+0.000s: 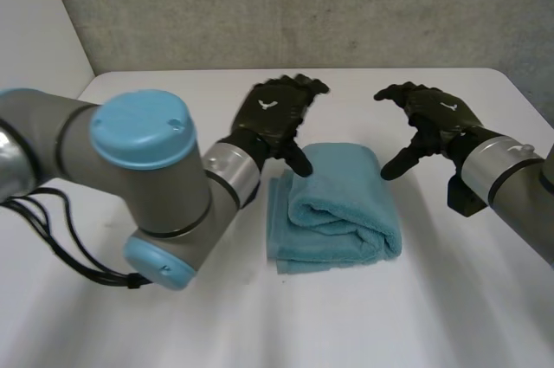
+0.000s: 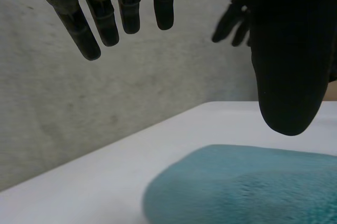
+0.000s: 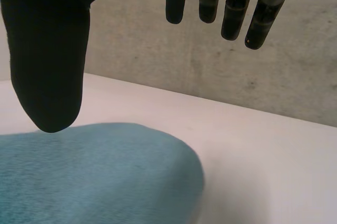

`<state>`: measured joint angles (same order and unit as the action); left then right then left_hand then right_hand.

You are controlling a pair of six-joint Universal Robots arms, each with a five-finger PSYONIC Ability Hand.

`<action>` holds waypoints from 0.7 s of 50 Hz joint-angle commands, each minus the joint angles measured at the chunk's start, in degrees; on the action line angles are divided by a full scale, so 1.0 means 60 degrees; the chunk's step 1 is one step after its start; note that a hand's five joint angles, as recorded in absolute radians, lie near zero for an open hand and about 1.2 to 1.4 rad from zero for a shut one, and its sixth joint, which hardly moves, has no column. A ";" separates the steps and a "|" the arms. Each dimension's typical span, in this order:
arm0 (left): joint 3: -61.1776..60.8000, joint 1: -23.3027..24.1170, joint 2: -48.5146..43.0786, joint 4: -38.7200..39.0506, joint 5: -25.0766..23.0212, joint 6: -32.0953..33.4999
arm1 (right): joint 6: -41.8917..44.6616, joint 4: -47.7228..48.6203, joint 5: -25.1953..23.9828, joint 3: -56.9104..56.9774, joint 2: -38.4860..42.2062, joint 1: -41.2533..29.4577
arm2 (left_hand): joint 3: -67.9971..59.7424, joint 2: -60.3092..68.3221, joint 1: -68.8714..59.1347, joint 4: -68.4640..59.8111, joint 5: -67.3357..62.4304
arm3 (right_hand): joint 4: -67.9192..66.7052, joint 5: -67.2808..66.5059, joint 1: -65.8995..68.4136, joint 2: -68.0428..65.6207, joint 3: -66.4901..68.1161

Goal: Fold the laundry

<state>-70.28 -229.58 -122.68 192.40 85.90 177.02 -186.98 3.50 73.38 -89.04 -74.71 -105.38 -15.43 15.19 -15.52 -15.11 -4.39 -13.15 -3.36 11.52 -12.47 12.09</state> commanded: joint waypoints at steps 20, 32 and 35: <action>0.1256 0.0104 -0.2509 -0.1026 -0.0386 0.1052 | 0.1529 -0.1051 0.0060 0.2197 0.3383 0.0088 | -0.0841 0.0880 -0.0825 -0.0895 -0.1013 | 0.0525 0.0560 -0.0254 0.0411 -0.0348; -0.0385 0.0104 -0.1264 -0.1364 0.1210 0.1463 | 0.2495 -0.3204 -0.0995 0.3926 0.4364 -0.0336 | -0.0841 0.0880 -0.0825 -0.0895 -0.1013 | 0.0525 0.0560 -0.0254 0.0411 -0.0348; -0.0517 0.0104 -0.1058 -0.1364 0.1459 0.1449 | 0.3242 -0.3995 -0.1113 0.4277 0.4599 -0.0439 | -0.0841 0.0880 -0.0825 -0.0895 -0.1013 | 0.0525 0.0560 -0.0254 0.0411 -0.0348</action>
<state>-70.92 -228.96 -132.07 184.04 90.63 185.99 -173.44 -13.64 68.96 -67.12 -49.54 -106.79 -17.02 17.58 -16.97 -17.54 -7.87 -13.15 -3.01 10.17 -12.47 12.09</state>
